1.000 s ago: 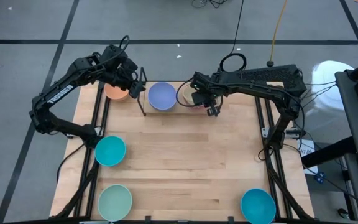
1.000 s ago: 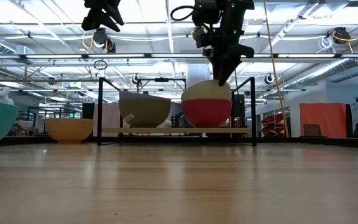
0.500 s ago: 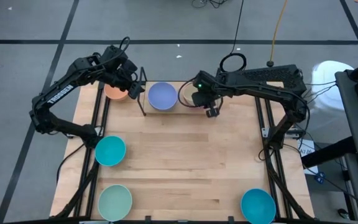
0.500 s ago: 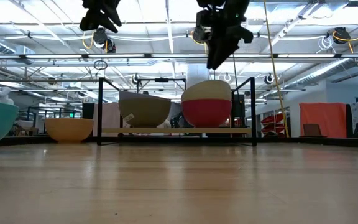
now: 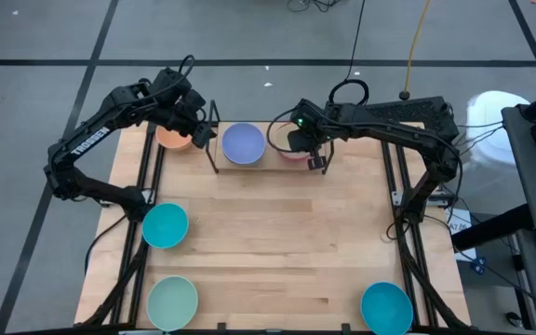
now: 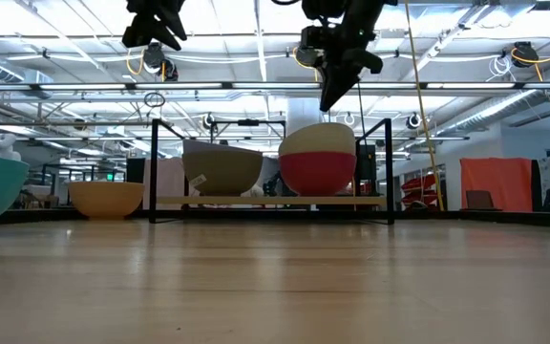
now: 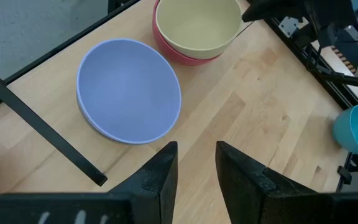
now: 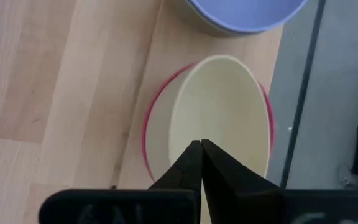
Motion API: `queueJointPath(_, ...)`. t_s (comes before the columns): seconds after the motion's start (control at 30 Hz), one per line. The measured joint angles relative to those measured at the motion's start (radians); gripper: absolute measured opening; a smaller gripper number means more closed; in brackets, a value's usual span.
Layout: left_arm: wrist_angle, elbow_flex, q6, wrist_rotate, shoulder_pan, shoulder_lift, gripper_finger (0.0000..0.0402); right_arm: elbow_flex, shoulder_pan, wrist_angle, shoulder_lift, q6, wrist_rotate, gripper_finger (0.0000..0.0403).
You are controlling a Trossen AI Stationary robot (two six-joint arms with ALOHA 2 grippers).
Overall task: Place and stack bowls onto a shelf
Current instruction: Stack the brown bowl on top of the pink bowl on the shelf
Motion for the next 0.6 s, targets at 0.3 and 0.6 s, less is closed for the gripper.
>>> queueJointPath(0.3,0.0,0.0,-0.001,0.0,0.0,0.0,0.0113,0.0,-0.011,-0.023,0.0,0.027,-0.08,0.0)
queueJointPath(0.6,0.001,0.0,-0.001,0.0,0.0,0.0,0.0113,-0.092,-0.019,-0.004,-0.001,0.038,-0.117,0.0)
